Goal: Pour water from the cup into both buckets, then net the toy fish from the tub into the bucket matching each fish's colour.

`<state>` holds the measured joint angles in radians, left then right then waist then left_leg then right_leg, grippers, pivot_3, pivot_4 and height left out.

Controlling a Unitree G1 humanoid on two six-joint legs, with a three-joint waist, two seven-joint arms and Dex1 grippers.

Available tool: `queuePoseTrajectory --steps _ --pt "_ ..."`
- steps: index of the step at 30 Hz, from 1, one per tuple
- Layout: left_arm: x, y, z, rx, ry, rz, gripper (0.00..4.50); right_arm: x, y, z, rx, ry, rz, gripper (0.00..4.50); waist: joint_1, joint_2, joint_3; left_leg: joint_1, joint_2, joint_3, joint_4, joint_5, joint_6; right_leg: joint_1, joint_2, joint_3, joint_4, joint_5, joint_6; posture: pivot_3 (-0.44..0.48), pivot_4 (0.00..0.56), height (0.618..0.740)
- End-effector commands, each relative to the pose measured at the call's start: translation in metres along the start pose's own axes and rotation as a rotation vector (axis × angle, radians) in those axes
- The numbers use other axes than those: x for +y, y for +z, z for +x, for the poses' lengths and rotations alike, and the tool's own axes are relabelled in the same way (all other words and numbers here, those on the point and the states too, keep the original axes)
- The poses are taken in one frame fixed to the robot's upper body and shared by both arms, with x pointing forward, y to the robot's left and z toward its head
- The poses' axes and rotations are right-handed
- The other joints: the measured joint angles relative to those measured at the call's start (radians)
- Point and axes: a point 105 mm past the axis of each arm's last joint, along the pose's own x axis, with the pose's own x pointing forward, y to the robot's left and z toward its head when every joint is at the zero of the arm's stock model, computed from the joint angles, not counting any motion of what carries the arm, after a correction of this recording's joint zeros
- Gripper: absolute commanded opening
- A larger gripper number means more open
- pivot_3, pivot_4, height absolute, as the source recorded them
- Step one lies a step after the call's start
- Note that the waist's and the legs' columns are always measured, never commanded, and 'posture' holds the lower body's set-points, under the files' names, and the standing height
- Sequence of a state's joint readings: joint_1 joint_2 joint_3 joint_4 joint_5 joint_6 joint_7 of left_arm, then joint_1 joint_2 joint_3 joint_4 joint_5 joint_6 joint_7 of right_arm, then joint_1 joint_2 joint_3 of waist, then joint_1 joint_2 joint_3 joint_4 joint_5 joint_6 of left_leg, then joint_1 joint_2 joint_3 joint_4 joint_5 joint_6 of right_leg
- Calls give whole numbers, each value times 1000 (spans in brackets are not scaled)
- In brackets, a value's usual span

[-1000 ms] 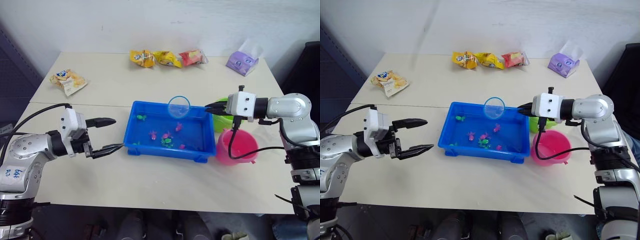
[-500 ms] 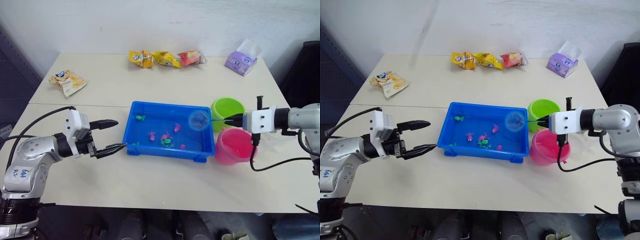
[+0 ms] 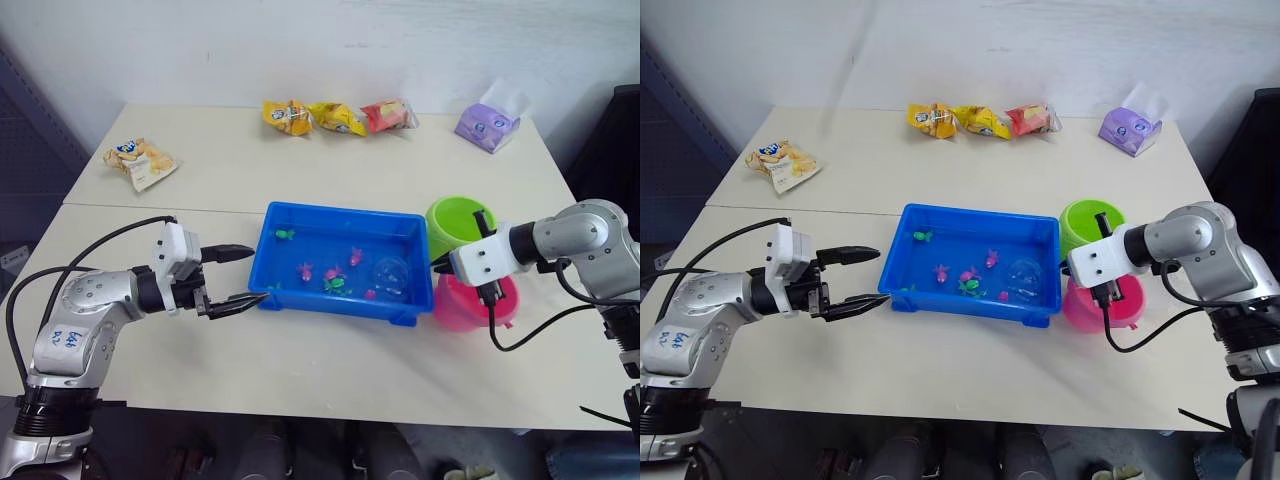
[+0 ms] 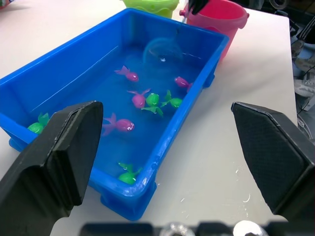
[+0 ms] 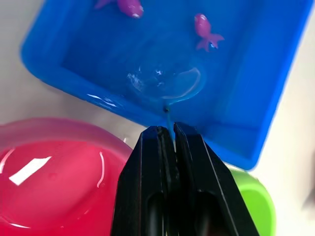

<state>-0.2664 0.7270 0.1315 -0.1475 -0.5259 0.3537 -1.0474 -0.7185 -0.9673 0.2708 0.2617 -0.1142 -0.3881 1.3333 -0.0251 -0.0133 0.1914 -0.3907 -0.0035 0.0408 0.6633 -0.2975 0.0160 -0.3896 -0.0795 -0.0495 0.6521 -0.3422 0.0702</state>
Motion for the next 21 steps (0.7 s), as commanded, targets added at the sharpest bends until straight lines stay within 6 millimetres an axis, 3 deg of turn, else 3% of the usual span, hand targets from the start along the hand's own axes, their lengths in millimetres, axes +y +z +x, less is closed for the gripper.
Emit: queuePoseTrajectory --steps 1,15,21 --pt "-1 4 4 -7 -21 43 4485 -2 8 -4 -27 -6 21 0 0 0 0 0 0 0 0 0 0 0 0 0 0 0 0 0 150 740" --pt "3 -2 8 4 -43 48 4485 3 12 -5 -185 -109 402 0 -2 0 0 0 0 0 1 0 0 0 0 0 1 0 0 0 150 740" --pt "5 0 8 11 -45 60 4485 9 10 4 -120 -72 290 0 -1 0 0 0 0 0 1 0 0 0 0 0 1 0 0 0 150 740"
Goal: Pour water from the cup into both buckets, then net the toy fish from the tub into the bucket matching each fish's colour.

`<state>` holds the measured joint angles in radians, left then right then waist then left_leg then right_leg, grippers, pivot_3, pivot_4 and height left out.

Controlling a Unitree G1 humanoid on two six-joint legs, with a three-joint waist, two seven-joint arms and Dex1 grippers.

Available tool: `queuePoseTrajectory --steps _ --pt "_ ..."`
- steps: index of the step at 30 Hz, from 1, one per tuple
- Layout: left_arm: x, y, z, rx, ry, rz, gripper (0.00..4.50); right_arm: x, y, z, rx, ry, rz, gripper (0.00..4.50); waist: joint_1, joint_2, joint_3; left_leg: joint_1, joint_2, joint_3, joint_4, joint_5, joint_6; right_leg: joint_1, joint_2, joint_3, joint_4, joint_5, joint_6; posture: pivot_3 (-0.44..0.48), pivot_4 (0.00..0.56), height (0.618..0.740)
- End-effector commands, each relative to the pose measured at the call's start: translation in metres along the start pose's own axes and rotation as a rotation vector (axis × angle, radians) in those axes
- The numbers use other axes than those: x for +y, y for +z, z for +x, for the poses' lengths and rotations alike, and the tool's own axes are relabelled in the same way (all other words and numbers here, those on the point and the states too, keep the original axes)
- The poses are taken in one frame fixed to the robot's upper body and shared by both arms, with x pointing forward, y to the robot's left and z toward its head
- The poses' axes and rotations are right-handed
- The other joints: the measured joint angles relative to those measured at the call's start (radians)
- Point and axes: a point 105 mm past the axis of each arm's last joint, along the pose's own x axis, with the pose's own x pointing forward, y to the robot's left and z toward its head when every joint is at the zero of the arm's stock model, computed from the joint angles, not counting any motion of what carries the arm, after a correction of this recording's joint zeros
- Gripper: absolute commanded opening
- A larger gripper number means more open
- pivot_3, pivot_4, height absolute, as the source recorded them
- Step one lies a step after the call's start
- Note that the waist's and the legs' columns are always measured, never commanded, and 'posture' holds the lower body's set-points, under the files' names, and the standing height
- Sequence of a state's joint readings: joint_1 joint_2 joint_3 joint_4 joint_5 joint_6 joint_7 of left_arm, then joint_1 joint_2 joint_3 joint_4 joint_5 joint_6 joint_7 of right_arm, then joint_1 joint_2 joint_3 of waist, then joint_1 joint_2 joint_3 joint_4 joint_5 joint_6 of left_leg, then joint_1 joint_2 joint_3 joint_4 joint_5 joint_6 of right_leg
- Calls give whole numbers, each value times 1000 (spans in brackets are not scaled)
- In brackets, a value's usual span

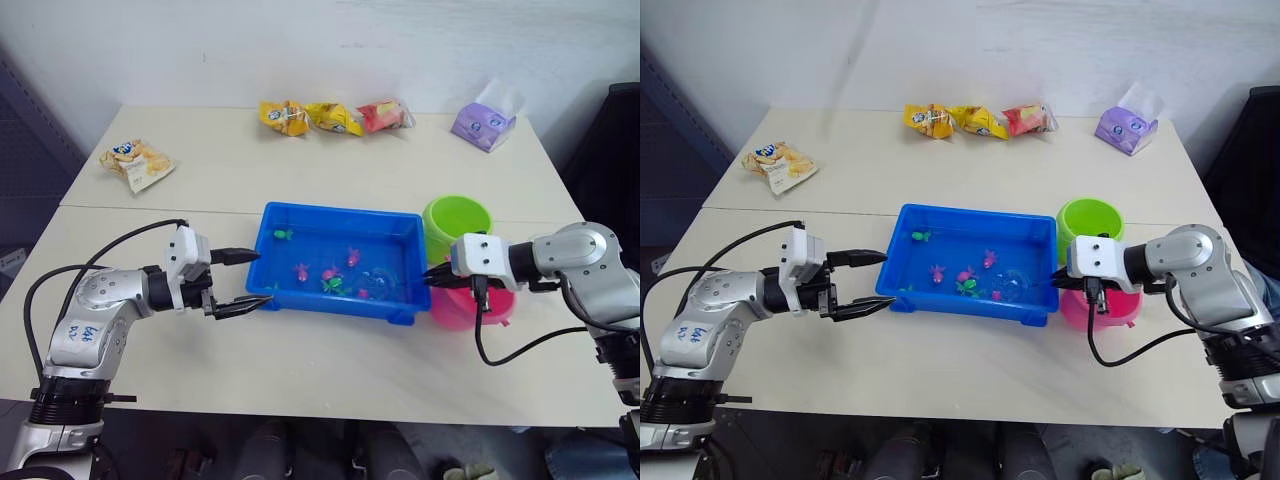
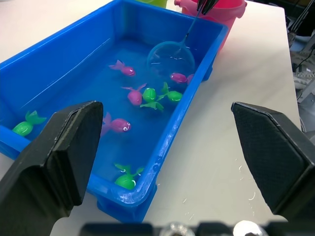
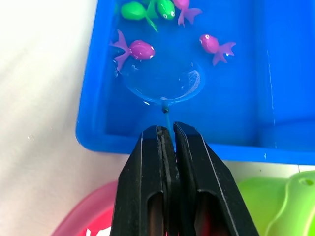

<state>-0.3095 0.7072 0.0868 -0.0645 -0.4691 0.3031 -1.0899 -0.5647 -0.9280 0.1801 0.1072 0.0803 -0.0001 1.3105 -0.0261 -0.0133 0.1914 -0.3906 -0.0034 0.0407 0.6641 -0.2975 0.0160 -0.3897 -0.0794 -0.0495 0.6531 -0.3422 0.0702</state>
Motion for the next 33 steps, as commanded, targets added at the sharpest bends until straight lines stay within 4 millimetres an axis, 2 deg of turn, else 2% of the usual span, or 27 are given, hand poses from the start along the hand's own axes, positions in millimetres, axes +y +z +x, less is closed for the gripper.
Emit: queuePoseTrajectory --steps 1,6,10,16,33 --pt "1 11 1 -14 -13 53 4485 -5 2 -3 56 -4 -138 0 0 0 0 0 0 0 0 0 0 0 0 0 0 0 0 0 150 740" --pt "2 12 0 -10 -11 60 4485 -3 3 2 83 72 -264 0 -1 0 0 0 0 0 0 0 0 0 0 0 0 0 0 0 150 740" --pt "3 11 -1 -7 -7 62 4485 -6 16 14 1 54 -215 0 -1 0 0 0 0 0 0 0 0 0 0 0 0 0 0 0 150 740" --pt "5 10 -2 -3 0 66 4485 -19 26 15 -79 -22 -105 0 0 0 0 0 0 0 0 0 0 0 0 0 0 0 0 0 150 740" --pt "15 9 -1 -1 12 95 4485 -20 21 -17 -107 -86 -2 0 1 0 0 0 0 0 0 0 0 0 0 0 0 0 0 0 150 740"
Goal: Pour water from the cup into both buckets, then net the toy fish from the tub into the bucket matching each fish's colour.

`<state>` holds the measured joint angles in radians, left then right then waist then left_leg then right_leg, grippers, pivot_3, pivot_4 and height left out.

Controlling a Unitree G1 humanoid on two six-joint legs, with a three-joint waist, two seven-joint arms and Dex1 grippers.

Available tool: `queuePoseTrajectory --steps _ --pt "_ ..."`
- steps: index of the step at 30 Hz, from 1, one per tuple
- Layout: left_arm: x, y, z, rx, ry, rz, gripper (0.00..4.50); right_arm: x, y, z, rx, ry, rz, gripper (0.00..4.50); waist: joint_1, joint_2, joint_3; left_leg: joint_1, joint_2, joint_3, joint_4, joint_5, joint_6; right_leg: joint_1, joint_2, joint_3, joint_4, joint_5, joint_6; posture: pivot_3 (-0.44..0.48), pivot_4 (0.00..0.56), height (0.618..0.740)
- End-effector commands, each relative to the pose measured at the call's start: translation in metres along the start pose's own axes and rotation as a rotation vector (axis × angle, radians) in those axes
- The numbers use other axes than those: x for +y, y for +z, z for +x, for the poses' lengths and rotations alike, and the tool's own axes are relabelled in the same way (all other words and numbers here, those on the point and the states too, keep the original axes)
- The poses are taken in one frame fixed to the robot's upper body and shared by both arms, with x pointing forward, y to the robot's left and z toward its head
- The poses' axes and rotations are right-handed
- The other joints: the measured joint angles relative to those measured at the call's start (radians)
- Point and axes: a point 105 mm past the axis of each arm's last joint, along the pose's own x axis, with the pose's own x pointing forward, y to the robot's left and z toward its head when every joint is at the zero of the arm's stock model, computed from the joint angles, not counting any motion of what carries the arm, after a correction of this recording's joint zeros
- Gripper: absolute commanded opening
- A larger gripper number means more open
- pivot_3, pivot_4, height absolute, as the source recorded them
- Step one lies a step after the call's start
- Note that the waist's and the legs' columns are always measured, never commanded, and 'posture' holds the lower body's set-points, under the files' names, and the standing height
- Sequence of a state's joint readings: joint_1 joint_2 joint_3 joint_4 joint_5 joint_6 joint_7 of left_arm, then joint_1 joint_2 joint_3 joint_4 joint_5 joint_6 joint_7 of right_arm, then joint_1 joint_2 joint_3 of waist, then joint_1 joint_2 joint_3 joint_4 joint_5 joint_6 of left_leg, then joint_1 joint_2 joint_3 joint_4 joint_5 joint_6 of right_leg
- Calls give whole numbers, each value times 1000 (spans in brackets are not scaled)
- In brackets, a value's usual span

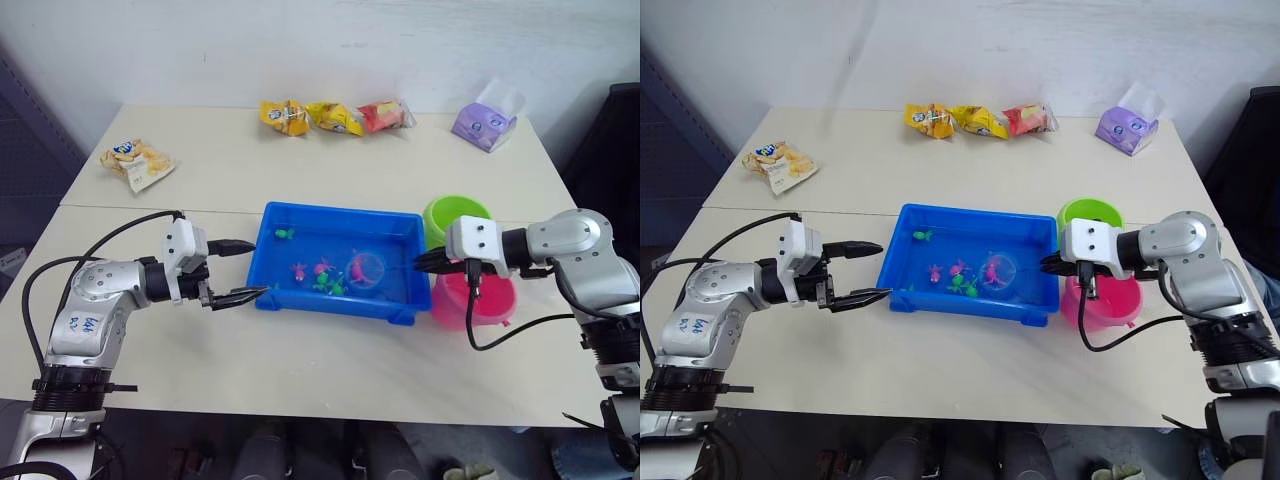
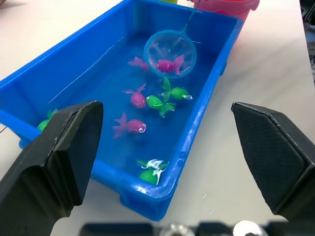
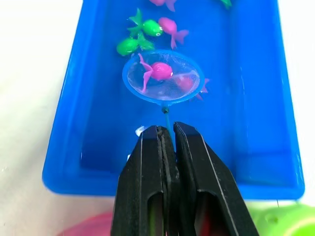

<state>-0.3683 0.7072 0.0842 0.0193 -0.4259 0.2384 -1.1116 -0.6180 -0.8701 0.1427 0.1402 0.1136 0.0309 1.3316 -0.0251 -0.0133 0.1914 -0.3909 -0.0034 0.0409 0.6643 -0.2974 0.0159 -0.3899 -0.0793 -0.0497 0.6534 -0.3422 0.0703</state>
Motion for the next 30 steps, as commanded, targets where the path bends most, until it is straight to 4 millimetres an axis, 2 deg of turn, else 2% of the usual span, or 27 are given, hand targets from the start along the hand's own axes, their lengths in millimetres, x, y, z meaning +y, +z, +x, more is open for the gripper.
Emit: queuePoseTrajectory --steps 1,6,11,14,17,22,25,30 --pt "2 7 2 -13 -9 43 4485 -5 8 -19 -14 -51 -31 0 0 0 0 0 0 0 0 0 0 0 0 0 0 0 0 0 150 740" --pt "5 9 4 -21 -21 54 4485 -8 8 -37 -27 -121 6 0 -1 0 0 0 0 0 0 0 0 0 0 0 0 0 0 0 150 740" --pt "10 23 13 -92 -48 55 4485 -3 25 -70 -168 -231 88 0 8 0 0 0 0 0 0 0 0 0 0 0 0 0 0 0 150 740" --pt "9 32 20 -131 -86 34 4485 6 28 -87 -195 -274 116 0 23 0 0 0 0 0 0 0 0 1 0 -1 1 0 0 0 150 740" --pt "8 40 29 -162 -133 24 4485 11 21 -107 -136 -396 103 0 27 0 0 0 0 0 0 0 1 2 0 -1 1 0 1 0 150 740" --pt "2 47 48 -197 -211 33 4485 35 0 -138 -9 -534 100 0 40 0 0 1 0 -1 0 0 1 4 1 -2 0 0 1 0 150 740" --pt "0 46 56 -207 -238 31 4485 47 -6 -149 -29 -596 95 0 39 0 0 2 0 -1 0 0 1 6 2 -1 -1 1 1 0 150 740" --pt "-4 47 72 -248 -266 33 4485 73 -32 -158 60 -613 30 0 37 0 0 8 0 -1 0 -1 1 13 2 -2 -7 1 1 0 150 740"
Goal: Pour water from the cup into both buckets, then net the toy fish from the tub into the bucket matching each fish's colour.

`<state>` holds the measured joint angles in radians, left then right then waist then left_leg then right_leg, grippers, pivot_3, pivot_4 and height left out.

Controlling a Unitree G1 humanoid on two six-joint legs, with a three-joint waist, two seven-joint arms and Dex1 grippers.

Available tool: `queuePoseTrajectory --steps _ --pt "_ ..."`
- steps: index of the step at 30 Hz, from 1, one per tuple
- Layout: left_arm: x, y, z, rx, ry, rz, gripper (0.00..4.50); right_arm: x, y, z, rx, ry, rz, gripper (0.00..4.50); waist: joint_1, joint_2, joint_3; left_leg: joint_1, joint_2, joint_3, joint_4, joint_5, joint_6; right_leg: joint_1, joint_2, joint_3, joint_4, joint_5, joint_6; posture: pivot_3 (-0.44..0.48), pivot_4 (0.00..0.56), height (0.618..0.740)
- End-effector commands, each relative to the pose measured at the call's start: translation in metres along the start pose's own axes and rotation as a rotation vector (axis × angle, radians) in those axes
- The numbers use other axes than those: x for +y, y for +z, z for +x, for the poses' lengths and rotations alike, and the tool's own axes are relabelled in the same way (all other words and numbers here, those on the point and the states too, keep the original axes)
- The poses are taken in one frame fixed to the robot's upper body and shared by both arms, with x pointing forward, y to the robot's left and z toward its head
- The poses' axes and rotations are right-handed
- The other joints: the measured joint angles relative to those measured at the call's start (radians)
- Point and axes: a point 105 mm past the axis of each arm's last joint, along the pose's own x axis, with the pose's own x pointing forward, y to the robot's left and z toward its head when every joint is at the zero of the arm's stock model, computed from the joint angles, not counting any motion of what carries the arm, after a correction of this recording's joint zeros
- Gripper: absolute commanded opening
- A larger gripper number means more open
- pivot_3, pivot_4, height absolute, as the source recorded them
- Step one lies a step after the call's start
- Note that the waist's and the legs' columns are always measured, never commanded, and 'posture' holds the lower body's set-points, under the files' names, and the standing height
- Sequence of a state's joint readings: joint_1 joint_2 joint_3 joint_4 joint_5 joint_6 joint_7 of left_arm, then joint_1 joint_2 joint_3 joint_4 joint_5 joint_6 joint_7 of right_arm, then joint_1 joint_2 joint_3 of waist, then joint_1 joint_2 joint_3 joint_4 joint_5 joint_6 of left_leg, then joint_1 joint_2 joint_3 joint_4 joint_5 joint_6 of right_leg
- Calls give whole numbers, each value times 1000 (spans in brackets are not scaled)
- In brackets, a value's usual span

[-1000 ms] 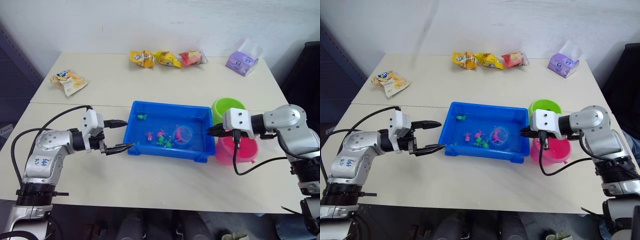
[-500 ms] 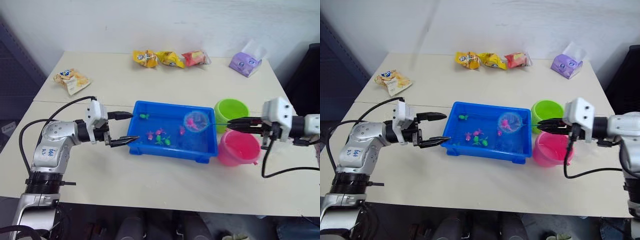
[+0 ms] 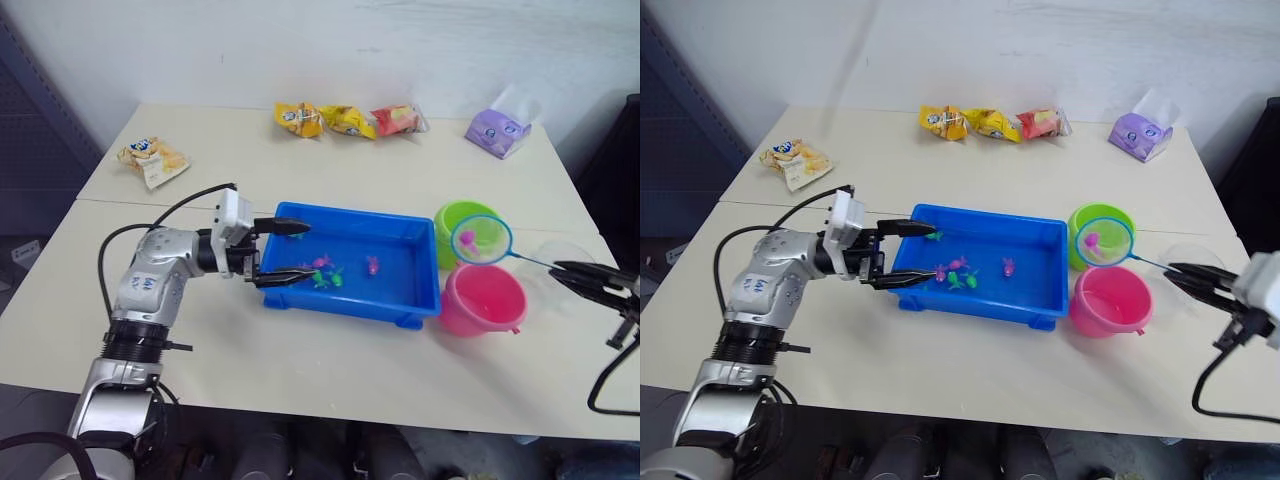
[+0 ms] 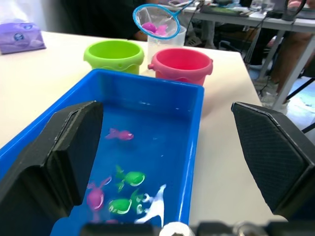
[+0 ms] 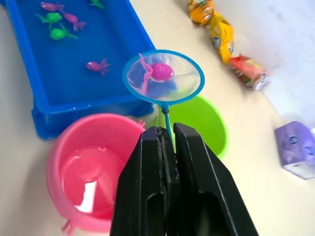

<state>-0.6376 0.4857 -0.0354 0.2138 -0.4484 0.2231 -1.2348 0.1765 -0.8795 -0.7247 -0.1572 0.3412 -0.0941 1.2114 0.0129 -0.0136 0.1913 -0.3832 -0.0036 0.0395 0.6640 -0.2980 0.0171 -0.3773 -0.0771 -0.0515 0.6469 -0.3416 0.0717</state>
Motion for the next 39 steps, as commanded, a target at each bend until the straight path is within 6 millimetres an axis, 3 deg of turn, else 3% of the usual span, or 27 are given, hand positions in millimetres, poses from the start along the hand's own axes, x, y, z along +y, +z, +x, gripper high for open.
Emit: queuePoseTrajectory --steps 1,4,11,17,24,30,32,34,39 --pt "0 10 9 -26 -22 53 4485 0 -7 -16 20 -52 -105 0 -3 0 0 0 0 0 0 0 0 0 0 0 -1 0 0 0 150 740" --pt "-5 8 16 -46 -37 42 4485 6 -23 -22 87 -73 -222 0 -5 0 0 0 0 0 0 0 0 1 0 1 -1 0 1 0 150 740" --pt "-14 2 22 -49 -58 19 4485 18 -32 -25 81 -103 -544 0 -15 0 0 6 0 1 -2 0 -1 5 0 2 -1 0 1 0 150 740" --pt "-11 1 26 -51 -59 10 4485 33 -22 -24 39 -117 -834 0 -15 0 0 7 0 1 -2 0 -1 6 0 2 -1 0 1 0 150 740" --pt "-8 1 31 -74 -43 -1 4485 40 -25 -25 65 -163 -962 0 -16 0 0 8 0 1 -2 0 -2 6 0 3 -1 0 1 0 150 740" --pt "-7 -2 36 -80 -34 -6 4485 27 -28 -30 148 -270 -1013 0 -15 0 0 8 0 2 -2 0 -2 6 0 3 -1 0 0 0 150 740" --pt "-7 -4 38 -78 -36 -7 4485 32 -35 -30 175 -275 -1002 0 -15 0 0 8 0 2 -2 0 -2 7 0 3 -1 0 0 0 150 740" --pt "-8 -5 40 -75 -49 -5 4485 48 -41 -25 162 -235 -976 0 -14 0 0 8 0 2 -2 0 -2 7 0 3 -1 0 0 0 150 740" --pt "-9 -5 41 -53 -78 16 4485 29 -18 -32 164 -355 -1073 0 -18 1 0 9 -1 3 -3 0 -2 6 0 4 -1 0 0 0 150 740"
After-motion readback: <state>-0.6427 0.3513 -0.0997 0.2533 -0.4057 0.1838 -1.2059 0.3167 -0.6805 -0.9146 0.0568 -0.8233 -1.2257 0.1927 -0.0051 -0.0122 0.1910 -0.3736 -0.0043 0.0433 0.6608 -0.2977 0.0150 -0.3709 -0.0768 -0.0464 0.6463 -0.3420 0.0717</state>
